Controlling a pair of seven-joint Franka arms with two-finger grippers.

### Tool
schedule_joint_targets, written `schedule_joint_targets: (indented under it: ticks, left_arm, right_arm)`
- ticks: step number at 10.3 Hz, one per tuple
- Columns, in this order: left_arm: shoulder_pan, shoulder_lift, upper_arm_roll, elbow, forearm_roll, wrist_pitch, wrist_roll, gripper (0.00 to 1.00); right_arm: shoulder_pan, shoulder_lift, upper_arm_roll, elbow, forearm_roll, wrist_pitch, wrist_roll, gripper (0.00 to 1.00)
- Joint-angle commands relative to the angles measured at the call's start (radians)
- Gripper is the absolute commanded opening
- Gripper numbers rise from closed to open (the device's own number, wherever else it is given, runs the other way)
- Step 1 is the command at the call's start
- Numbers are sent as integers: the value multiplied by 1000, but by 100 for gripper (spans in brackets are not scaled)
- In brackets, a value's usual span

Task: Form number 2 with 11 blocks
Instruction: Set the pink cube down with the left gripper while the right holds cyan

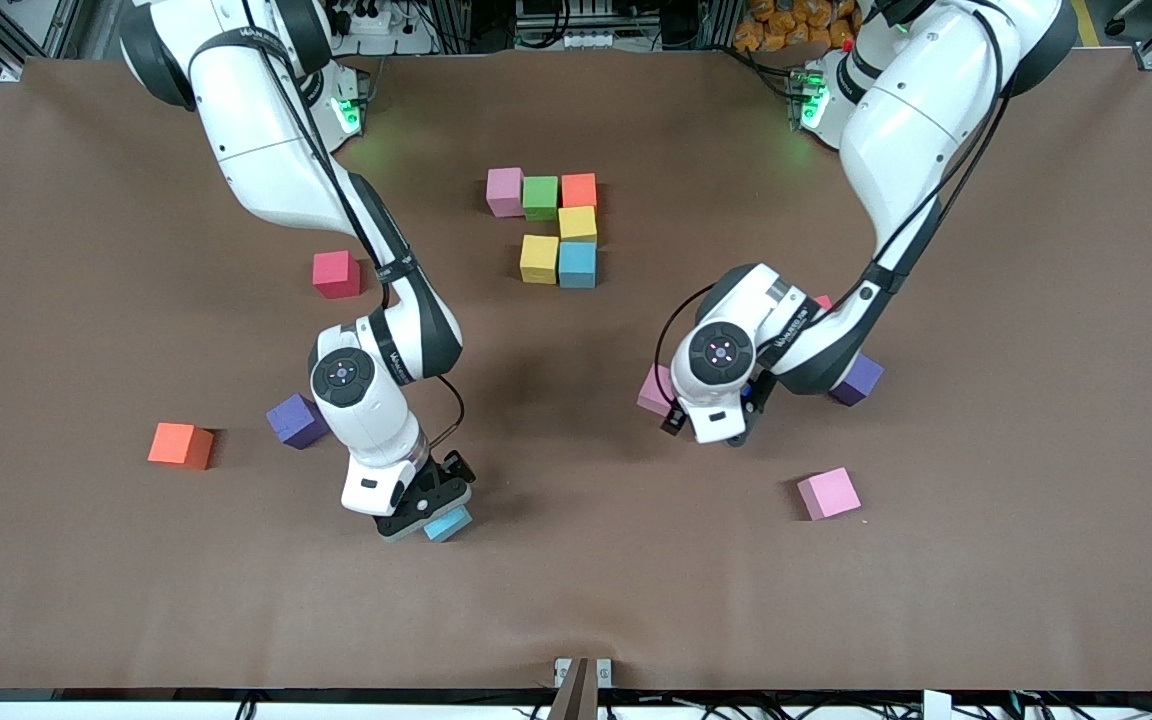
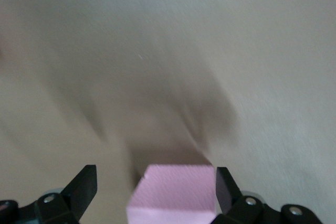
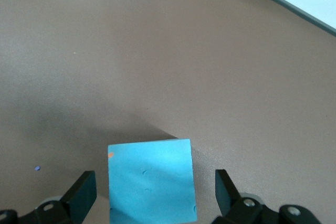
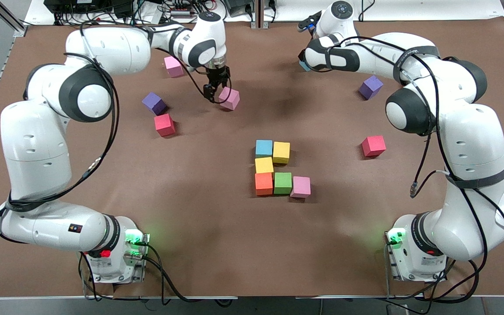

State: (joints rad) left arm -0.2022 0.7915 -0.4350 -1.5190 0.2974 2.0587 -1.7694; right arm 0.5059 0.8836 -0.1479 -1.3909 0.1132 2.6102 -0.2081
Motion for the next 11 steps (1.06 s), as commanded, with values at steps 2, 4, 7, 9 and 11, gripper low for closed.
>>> schedule_joint_targets:
  ticks: [2,4,7,9,11]
  left_arm:
    - [26,-31,1,-1,-18,-65,-15,100]
    - [73,-57,1,14,-7,-65,-6,100]
    - [119,-54,2,57,-7,-63,57,100]
    - [122,-52,4,57,17,-63,80,100]
    - [109,-51,2,57,32,-63,83,100]
  right_arm:
    - [-1,29,-1,38,16,7,7,100]
    - [-1,38,-1,38,16,8,7,100]
    - [0,57,-2,38,16,42,7,98]
    - [0,60,-2,38,16,44,9,90]
    - [0,60,-2,38,16,44,9,72]
